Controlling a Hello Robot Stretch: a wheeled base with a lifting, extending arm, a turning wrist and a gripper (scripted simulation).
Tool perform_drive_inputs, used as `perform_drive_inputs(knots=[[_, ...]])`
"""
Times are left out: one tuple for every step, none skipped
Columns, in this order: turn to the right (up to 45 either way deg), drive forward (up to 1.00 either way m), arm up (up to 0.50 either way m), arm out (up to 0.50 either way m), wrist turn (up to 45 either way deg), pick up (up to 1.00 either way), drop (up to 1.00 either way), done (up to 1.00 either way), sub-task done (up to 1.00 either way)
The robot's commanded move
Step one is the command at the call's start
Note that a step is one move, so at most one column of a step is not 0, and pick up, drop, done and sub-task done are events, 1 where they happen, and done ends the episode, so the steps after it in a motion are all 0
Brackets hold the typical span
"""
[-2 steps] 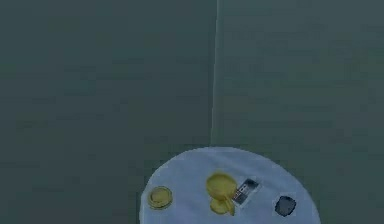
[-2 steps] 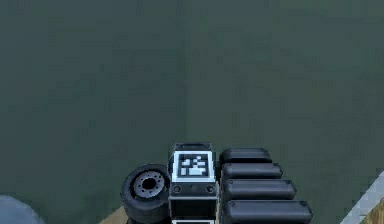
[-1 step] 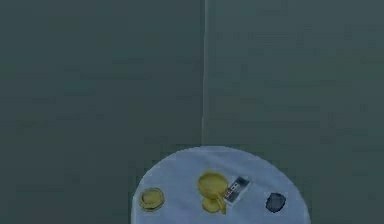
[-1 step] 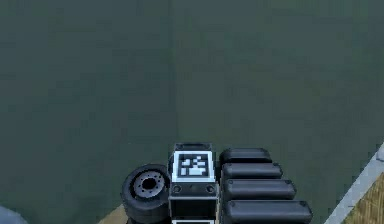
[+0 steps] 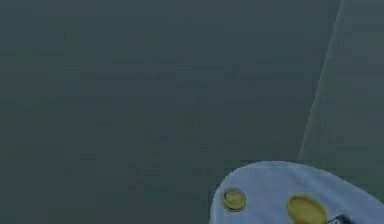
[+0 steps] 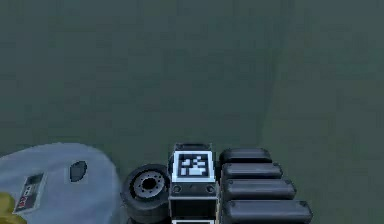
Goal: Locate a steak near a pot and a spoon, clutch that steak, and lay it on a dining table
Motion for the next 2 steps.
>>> perform_drive_inputs(knots=[[45.0, 0.00, 0.00, 0.00, 0.0, 0.00, 0.00, 0.00, 0.00], [9.0, 0.00, 0.00, 0.00, 0.0, 0.00, 0.00, 0.00, 0.00]])
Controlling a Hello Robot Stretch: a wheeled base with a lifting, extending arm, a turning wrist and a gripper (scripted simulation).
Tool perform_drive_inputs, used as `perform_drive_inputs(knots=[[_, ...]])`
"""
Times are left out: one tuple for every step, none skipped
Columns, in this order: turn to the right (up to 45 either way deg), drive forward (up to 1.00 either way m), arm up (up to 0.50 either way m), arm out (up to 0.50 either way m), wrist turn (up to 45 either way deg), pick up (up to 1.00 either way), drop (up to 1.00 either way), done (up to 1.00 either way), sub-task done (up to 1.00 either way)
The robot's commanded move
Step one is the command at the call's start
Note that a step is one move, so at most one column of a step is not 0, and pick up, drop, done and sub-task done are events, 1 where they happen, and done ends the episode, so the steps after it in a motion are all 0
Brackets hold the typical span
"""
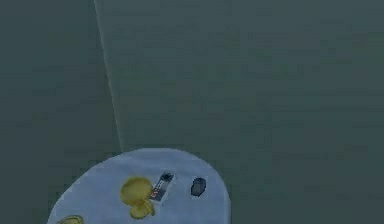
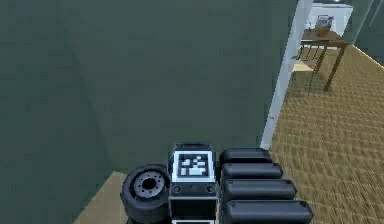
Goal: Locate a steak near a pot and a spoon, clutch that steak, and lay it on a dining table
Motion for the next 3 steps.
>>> perform_drive_inputs(knots=[[0.0, 0.05, 0.00, 0.00, 0.0, 0.00, 0.00, 0.00, 0.00], [-45.0, 0.00, 0.00, 0.00, 0.0, 0.00, 0.00, 0.00, 0.00], [-36.0, 0.00, 0.00, 0.00, 0.0, 0.00, 0.00, 0.00, 0.00]])
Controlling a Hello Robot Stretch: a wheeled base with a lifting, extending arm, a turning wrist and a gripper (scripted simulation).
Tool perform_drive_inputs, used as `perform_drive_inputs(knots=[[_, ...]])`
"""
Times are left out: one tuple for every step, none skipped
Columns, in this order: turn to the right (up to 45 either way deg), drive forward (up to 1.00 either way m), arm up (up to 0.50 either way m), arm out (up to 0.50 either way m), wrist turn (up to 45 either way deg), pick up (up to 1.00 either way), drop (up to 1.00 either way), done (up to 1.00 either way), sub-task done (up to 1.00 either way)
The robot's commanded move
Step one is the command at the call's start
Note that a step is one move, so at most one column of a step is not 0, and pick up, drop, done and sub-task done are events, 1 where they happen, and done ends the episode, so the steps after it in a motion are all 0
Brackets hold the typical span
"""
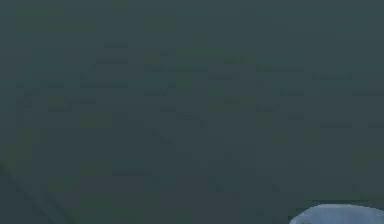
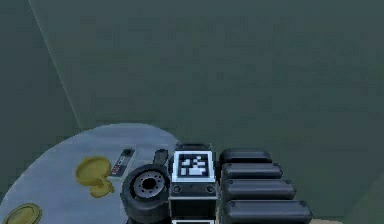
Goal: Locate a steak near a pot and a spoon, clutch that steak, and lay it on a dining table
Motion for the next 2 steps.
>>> perform_drive_inputs(knots=[[0.0, 0.00, 0.00, 0.40, 0.0, 0.00, 0.00, 0.00, 0.00], [0.0, 0.00, 0.00, 0.00, 39.0, 0.00, 0.00, 0.00, 0.00]])
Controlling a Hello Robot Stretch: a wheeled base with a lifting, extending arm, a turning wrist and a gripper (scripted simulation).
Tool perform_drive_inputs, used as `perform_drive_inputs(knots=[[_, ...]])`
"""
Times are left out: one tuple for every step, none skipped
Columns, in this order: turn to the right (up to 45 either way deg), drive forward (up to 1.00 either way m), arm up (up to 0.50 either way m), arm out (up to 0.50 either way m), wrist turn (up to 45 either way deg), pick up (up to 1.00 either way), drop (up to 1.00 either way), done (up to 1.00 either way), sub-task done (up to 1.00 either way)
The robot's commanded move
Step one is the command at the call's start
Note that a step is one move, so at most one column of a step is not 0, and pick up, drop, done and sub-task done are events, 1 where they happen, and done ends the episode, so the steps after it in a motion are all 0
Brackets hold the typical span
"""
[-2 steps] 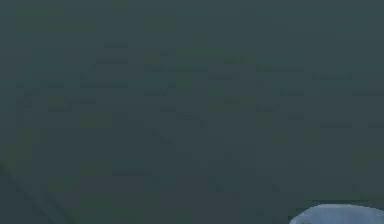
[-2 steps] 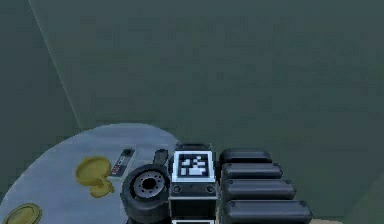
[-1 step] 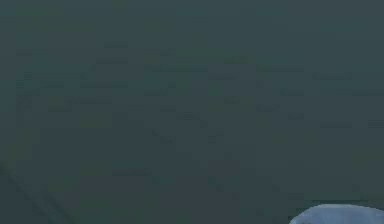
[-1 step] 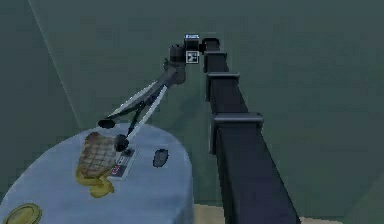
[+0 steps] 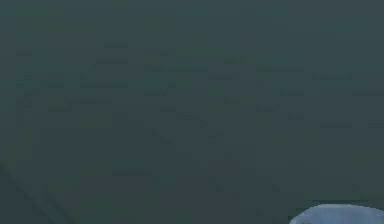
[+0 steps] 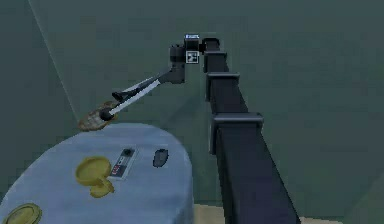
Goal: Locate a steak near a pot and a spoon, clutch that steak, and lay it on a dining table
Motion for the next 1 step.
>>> perform_drive_inputs(knots=[[0.0, 0.00, -0.30, 0.00, 0.0, 0.00, 0.00, 0.00, 0.00]])
